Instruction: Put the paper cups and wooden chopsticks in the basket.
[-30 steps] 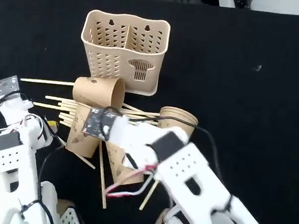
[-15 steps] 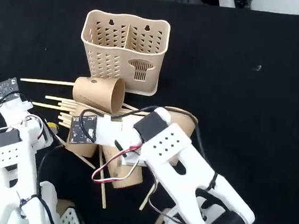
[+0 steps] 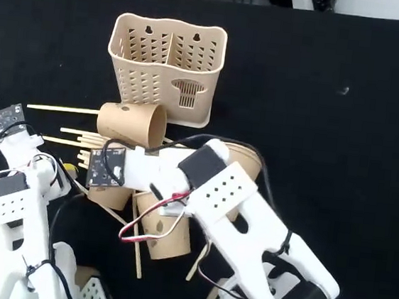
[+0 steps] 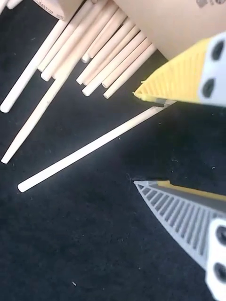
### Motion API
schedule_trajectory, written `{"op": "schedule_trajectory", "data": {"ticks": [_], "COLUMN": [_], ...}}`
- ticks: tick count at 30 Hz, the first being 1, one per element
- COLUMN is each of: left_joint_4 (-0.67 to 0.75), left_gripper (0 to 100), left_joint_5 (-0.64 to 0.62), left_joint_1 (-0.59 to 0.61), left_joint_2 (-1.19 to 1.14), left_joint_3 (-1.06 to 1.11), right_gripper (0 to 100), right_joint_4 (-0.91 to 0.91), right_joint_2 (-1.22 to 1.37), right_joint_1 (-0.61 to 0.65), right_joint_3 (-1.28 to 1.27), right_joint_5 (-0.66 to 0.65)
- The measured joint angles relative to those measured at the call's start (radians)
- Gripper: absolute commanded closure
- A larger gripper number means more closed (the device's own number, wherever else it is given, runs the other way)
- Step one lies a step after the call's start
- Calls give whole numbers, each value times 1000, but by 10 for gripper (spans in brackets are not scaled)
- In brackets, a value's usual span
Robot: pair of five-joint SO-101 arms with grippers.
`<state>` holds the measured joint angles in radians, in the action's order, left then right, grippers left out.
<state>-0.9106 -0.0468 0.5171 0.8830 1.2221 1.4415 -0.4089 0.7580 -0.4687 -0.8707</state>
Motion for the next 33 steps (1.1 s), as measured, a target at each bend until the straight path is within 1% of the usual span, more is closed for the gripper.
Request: {"op": "schedule_trajectory", "data": {"ticks": [6,7,9,12,13,14,15,17,22,25,29,33], "left_joint_4": [0,0,0,0,0,0,0,0,0,0,0,0], "left_gripper": [733,733,733,733,733,733,733,733,733,733,733,733], "left_joint_5": [0,0,0,0,0,0,0,0,0,0,0,0], "left_joint_1": [0,0,0,0,0,0,0,0,0,0,0,0], "left_joint_2": [0,0,-6,-6,-6,-6,-6,-6,-6,-6,-6,-6], "left_joint_3": [0,0,0,0,0,0,0,0,0,0,0,0], "right_gripper": [716,734,809,981,989,972,988,988,988,988,988,988], "right_joint_4": [-3,-11,-5,15,26,37,52,106,262,287,279,189], "right_joint_2": [166,180,190,190,190,187,176,130,-15,-130,-258,-278], "right_joint_1": [44,48,49,46,46,46,46,48,46,46,-34,-206], "right_joint_3": [2,5,15,28,34,43,54,78,189,264,422,608], "right_joint_5": [3,3,3,3,3,3,3,3,6,41,58,61]}}
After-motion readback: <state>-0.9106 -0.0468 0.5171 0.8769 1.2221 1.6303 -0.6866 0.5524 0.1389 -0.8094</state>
